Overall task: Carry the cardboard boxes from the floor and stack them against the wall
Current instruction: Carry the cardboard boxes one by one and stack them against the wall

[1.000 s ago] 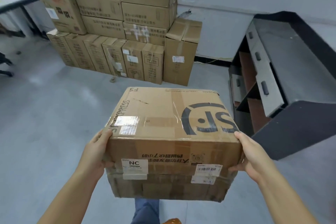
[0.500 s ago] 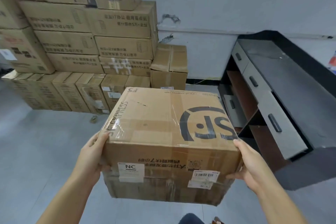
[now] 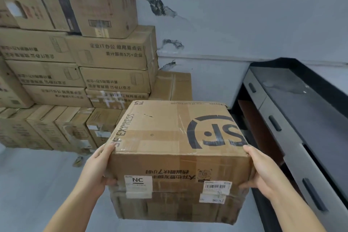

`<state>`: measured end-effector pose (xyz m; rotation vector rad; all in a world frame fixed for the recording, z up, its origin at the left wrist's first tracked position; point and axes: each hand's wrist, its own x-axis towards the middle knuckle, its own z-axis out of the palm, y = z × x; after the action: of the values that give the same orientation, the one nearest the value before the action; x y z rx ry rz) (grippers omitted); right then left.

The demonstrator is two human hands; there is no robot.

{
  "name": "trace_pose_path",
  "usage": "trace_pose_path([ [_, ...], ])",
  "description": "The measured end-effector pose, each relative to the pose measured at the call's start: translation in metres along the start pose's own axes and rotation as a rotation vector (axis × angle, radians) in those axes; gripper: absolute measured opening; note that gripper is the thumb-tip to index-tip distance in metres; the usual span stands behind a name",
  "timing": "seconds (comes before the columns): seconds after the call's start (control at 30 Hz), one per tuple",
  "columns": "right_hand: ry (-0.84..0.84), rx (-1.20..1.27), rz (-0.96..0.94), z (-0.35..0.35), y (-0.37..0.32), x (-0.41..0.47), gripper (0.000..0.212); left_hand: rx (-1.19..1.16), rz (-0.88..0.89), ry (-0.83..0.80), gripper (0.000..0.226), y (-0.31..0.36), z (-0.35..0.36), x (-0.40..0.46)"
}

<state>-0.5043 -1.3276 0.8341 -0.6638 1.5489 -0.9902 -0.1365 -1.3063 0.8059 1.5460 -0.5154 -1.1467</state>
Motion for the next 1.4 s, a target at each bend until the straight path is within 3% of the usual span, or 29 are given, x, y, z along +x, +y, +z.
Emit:
trace_pose_path([
  [0.23, 0.003, 0.019, -0.097, 0.012, -0.084, 0.103, 0.025, -0.054, 0.041, -0.018, 0.012, 0.044, 0.081, 0.091],
  [0.37, 0.053, 0.038, -0.077, 0.022, -0.112, 0.158, 0.025, -0.033, 0.038, -0.070, 0.020, 0.065, 0.120, 0.157],
  [0.6, 0.152, 0.120, -0.046, 0.063, -0.157, 0.277, 0.017, -0.044, 0.027, -0.154, 0.014, 0.098, 0.186, 0.296],
  [0.97, 0.185, 0.219, -0.038, 0.131, -0.249, 0.435, 0.028, -0.017, 0.015, -0.189, 0.013, 0.193, 0.283, 0.486],
  [1.4, 0.070, 0.091, 0.037, 0.181, -0.338, 0.616, 0.015, 0.000, -0.027, 0.060, 0.012, 0.235, 0.375, 0.598],
])
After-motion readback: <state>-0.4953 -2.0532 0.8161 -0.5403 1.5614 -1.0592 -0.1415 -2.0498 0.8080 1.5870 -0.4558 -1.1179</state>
